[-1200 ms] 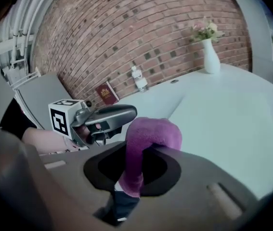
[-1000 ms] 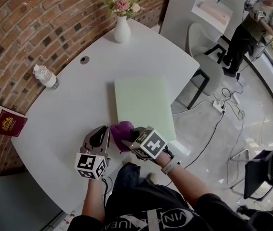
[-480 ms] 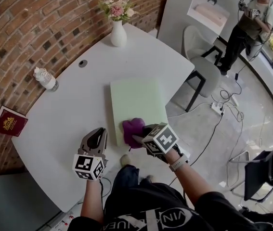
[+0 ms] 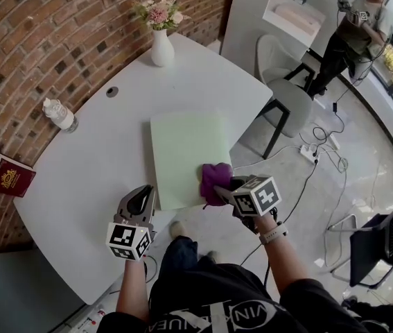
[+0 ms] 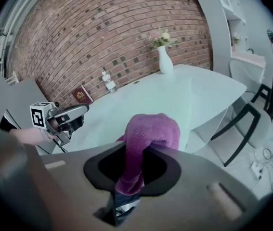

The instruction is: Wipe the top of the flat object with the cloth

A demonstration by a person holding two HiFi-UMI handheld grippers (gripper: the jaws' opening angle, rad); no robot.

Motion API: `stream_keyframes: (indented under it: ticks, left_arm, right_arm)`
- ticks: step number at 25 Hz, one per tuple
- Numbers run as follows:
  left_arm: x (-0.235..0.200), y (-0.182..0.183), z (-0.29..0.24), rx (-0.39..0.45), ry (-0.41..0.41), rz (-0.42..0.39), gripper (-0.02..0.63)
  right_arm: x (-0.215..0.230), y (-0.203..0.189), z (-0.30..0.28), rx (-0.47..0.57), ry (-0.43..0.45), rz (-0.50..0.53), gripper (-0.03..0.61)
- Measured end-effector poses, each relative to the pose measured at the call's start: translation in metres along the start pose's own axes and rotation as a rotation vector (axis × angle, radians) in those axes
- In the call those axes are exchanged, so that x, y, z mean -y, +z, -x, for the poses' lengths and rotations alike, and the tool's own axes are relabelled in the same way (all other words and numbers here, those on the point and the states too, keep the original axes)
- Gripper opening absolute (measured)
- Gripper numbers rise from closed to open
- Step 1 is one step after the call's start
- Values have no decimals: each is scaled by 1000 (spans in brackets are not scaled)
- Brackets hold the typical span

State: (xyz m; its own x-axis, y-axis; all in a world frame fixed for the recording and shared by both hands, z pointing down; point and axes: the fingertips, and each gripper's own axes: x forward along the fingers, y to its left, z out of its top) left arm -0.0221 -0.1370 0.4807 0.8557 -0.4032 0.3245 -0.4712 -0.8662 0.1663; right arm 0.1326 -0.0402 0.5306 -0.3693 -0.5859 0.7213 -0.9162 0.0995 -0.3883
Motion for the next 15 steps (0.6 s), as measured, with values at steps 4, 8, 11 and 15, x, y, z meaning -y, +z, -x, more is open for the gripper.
stream_keyframes:
  ticks: [4, 8, 11, 15]
  left_arm:
    - [6, 0, -1, 1, -5, 0, 31]
    - [11, 0, -2, 3, -5, 2, 31]
    - [13, -1, -3, 3, -5, 5, 31]
    - [17, -1, -8, -3, -17, 5, 31]
  right_arm:
    - [19, -4, 17, 25, -34, -36, 63]
    - [32, -6, 32, 44, -66, -59, 63]
    - [45, -13, 38, 41, -92, -77, 63]
    - [61, -24, 41, 30, -115, -109, 63]
